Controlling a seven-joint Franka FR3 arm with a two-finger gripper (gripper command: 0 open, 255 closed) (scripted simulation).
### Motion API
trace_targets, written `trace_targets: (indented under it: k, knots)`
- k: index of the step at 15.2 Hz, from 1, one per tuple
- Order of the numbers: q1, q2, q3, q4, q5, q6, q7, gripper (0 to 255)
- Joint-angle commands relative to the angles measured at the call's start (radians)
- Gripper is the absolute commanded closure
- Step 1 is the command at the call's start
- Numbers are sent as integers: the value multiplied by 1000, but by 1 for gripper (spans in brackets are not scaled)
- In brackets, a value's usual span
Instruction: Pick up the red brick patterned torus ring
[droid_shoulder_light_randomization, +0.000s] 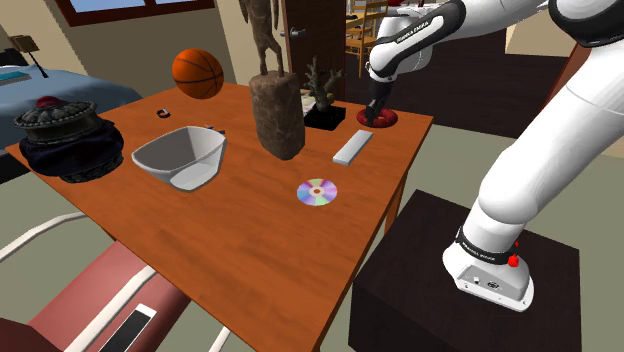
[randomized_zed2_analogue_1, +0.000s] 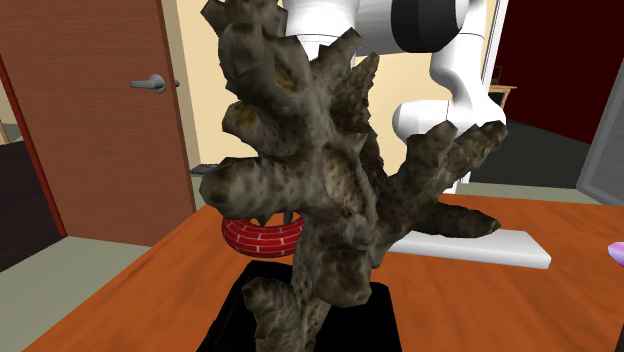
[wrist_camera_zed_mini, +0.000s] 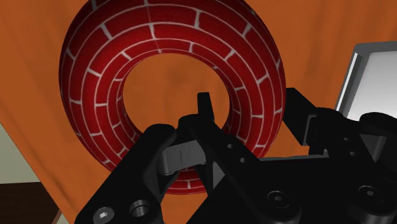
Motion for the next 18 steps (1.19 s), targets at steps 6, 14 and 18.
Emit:
trace_targets:
  k: [6, 14, 18]
  knots:
    - [-1, -17, 5, 24, -6, -42, 7, 255]
    - [-2, -54, 15, 100, -15, -153, 18, 255]
    - [-1, -66, 19, 143, -17, -208, 22, 255]
